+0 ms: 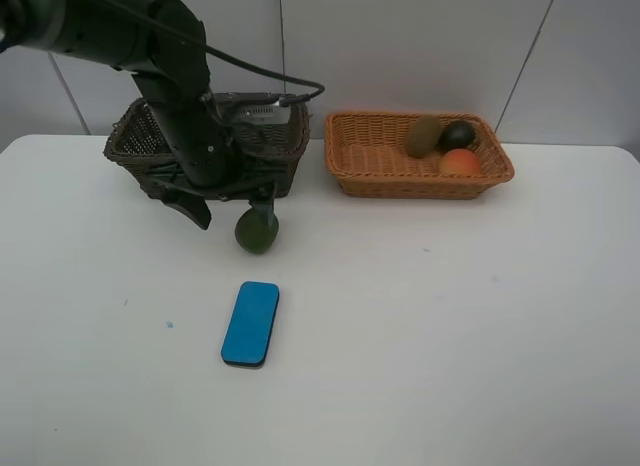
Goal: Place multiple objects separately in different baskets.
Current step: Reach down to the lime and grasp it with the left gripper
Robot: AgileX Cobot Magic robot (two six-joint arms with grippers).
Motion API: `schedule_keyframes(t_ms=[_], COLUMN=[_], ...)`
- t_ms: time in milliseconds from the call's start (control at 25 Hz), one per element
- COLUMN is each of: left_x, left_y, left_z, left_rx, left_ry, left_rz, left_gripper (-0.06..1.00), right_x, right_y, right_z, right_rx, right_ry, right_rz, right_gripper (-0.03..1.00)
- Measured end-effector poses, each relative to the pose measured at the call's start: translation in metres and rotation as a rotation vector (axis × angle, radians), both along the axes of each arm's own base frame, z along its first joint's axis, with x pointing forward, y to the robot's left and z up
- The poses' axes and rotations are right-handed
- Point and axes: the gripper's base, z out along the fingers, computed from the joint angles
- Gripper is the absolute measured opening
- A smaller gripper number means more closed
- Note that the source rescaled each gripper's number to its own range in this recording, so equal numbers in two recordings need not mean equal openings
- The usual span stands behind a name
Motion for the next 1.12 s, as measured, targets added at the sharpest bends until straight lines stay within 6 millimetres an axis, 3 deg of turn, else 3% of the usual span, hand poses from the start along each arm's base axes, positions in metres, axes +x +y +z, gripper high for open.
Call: schedule_keyframes(t_ms=[200, 1120], left_x=[0.008, 0.022], left_y=[-0.004, -0.010], left_z=[-0.021, -0.057], left_rx=[-0.002, 0.005], left_ry=[-0.032, -0.127], left_rz=[-0.031, -0.156], left_gripper=[1.00, 1.00], right_x=[0.000, 0.000], right_y=[0.000, 0.000], right_z=[0.000, 0.000], right_rx=[0.000, 0.000], right_ry=[0.000, 0.000], right_rz=[0.000, 0.000], right_gripper=[1.00, 1.00])
